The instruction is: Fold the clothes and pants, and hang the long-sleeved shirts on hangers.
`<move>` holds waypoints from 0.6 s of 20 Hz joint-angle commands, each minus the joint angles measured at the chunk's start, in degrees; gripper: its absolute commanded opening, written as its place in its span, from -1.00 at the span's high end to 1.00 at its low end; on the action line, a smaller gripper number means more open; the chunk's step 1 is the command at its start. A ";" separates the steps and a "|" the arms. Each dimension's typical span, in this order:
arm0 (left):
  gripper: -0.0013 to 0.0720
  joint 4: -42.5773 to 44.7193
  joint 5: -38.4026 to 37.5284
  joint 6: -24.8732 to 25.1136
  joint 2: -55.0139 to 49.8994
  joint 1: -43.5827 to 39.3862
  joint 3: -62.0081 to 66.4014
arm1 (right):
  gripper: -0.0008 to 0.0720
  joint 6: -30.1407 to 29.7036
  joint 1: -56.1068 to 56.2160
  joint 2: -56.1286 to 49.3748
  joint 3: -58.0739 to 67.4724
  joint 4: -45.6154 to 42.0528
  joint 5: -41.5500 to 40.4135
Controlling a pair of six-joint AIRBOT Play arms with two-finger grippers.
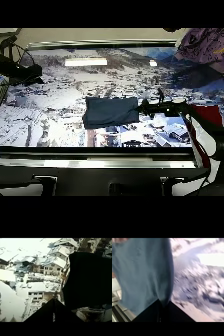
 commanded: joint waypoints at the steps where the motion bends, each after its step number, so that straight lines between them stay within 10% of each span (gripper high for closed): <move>1: 0.91 0.00 -0.02 -0.02 -0.02 0.04 0.00 | 0.90 7.48 0.20 0.98 10.16 -5.05 -2.54; 7: 0.91 0.02 0.00 -0.02 -0.02 0.04 0.00 | 0.90 29.38 0.17 0.98 29.00 -30.71 -6.12; 12: 0.91 0.02 0.02 -0.02 -0.07 0.04 0.00 | 0.90 35.98 -8.02 1.01 36.89 -34.27 -4.98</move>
